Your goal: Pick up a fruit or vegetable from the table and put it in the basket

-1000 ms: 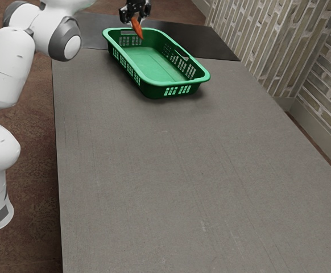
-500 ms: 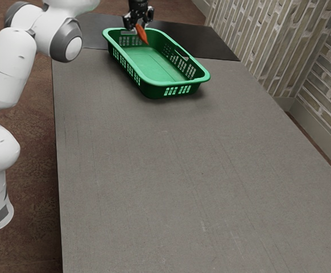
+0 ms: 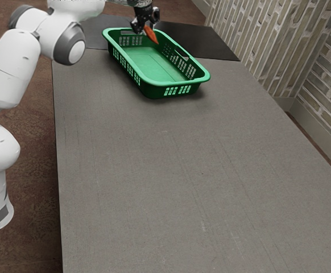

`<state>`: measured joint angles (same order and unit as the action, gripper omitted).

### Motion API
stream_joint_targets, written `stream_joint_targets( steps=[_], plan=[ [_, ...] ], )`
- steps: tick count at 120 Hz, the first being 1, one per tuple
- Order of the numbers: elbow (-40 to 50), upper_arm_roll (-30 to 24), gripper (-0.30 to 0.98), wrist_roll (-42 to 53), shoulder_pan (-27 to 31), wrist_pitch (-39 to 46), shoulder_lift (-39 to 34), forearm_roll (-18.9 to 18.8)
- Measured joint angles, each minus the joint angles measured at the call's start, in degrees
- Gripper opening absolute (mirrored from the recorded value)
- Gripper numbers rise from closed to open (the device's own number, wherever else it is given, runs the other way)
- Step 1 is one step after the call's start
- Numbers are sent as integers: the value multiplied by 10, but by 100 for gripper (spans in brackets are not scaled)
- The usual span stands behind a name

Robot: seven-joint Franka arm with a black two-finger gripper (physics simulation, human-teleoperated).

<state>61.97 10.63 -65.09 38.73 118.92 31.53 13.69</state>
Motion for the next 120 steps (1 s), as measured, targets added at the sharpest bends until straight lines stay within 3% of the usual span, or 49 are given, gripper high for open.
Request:
stream_joint_targets(
  steps=[47, 61, 74, 105, 120],
  plan=[
    [0, -1, 16, 20, 3, 108, 29, 64],
    [1, -1, 43, 49, 18, 122, 32, 113],
    [1, -1, 56, 72, 20, 135, 32, 137],
    [1, -8, 66, 111, 20, 151, 31, 153],
    [-1, -85, 68, 123, 20, 155, 25, 168]
  ],
)
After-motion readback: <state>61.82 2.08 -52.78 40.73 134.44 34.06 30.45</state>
